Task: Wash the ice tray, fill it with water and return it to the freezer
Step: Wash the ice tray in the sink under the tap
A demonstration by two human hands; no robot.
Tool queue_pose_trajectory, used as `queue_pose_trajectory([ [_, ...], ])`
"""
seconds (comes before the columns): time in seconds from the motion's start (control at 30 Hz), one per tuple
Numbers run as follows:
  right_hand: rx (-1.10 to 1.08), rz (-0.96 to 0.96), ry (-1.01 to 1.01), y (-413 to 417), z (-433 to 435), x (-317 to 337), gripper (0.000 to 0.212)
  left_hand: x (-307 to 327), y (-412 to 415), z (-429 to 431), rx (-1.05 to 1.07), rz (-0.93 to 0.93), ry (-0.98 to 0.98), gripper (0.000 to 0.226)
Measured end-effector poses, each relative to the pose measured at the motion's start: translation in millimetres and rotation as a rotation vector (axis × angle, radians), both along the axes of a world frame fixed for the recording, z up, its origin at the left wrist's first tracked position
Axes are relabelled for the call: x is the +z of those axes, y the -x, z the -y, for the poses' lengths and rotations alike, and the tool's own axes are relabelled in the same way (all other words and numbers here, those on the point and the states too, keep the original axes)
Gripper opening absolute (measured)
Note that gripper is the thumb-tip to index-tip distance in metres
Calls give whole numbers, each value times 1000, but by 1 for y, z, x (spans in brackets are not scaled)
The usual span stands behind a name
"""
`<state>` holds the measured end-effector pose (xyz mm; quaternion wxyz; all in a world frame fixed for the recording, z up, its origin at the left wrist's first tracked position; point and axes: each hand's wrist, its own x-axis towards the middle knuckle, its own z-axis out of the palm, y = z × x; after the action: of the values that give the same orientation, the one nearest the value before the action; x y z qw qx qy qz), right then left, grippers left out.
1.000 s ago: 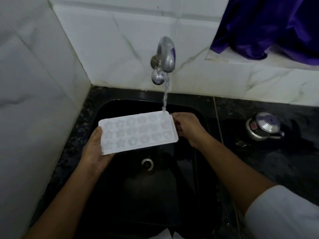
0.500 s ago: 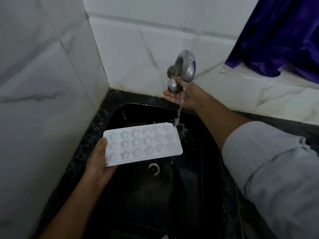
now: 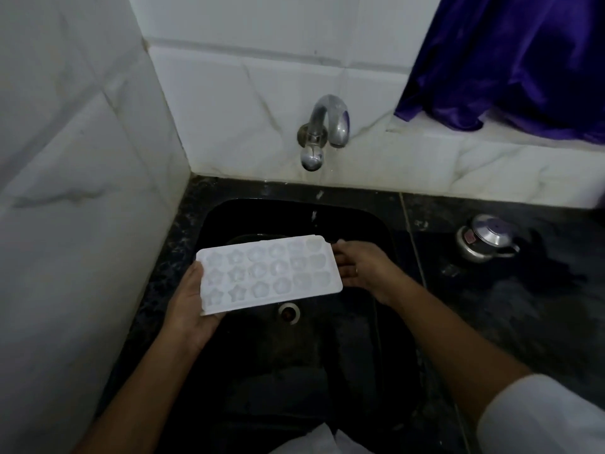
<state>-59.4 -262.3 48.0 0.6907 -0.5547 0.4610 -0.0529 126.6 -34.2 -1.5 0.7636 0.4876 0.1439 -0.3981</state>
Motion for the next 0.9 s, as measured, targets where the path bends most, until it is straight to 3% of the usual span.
queue_pose_trajectory([
  [0.23, -166, 42, 63, 25, -45, 0, 25, 16, 5, 8, -162, 8, 26, 40],
  [0.5, -198, 59, 165, 39, -64, -11, 28, 18, 0, 1, -351, -82, 94, 46],
  [0.73, -9, -110, 493, 38, -73, -9, 23, 7, -15, -5, -321, -98, 75, 51],
  [0.83, 159, -310, 940, 38, -74, -1, 42, 3, -17, -2, -307, -70, 73, 51],
  [0.9, 310, -345, 1201, 38, -76, 4, 50, 3, -16, -1, -291, -46, 62, 48],
])
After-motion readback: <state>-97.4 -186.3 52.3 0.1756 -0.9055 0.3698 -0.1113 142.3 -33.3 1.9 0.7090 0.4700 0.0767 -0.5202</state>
